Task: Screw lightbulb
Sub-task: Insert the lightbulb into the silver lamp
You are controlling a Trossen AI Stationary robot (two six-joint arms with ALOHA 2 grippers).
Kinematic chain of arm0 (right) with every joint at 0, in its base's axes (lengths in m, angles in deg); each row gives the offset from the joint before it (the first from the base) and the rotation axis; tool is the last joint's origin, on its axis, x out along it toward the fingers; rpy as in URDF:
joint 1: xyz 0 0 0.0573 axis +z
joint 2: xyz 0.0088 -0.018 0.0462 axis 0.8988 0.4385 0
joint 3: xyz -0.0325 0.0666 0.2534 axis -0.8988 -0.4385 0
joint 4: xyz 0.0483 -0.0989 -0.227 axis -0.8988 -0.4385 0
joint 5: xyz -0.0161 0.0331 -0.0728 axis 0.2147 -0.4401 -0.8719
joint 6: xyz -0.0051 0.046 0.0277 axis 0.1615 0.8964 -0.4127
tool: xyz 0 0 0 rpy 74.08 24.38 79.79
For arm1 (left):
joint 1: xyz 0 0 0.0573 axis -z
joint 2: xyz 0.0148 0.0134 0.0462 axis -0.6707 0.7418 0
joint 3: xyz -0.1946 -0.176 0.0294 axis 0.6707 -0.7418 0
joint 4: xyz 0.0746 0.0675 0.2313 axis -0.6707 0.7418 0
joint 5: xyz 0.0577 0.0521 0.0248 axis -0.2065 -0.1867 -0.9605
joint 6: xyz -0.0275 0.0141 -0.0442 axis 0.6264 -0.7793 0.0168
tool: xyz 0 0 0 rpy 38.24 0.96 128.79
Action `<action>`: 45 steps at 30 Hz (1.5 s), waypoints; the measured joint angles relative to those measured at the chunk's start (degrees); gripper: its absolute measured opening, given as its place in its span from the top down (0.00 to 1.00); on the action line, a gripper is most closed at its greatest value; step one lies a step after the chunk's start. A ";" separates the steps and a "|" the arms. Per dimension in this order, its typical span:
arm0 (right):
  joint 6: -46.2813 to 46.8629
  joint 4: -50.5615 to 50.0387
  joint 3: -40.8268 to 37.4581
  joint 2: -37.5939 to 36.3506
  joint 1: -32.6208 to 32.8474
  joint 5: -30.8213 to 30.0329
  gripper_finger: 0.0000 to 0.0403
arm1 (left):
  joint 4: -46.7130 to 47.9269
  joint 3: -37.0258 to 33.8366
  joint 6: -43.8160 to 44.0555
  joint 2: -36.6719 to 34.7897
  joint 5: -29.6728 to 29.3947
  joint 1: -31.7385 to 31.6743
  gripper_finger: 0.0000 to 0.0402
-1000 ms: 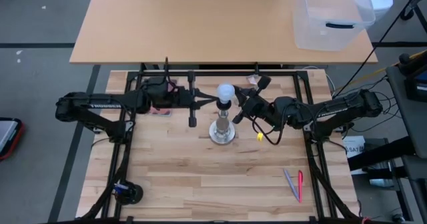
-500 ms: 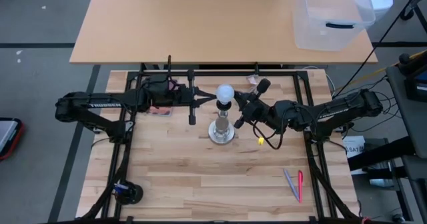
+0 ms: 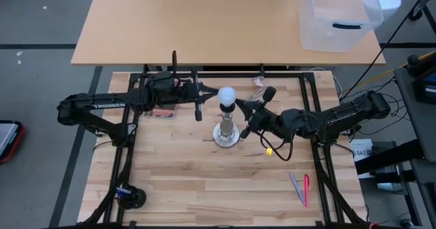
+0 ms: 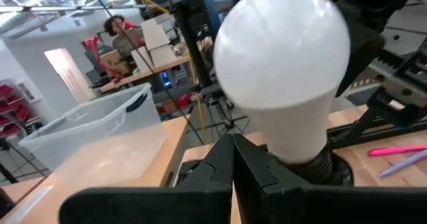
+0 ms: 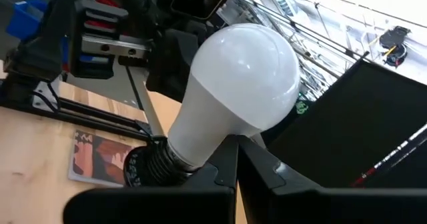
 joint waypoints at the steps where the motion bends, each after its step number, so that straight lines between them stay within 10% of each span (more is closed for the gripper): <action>1: 0.29 -0.31 0.01 0.00 0.00 -0.62 1.00 | 0.33 0.00 0.10 0.02 -0.36 -0.20 1.00; 45: -7.73 1.61 0.01 -0.09 -2.26 -0.53 1.00 | -2.24 0.02 -0.23 0.54 5.81 2.27 1.00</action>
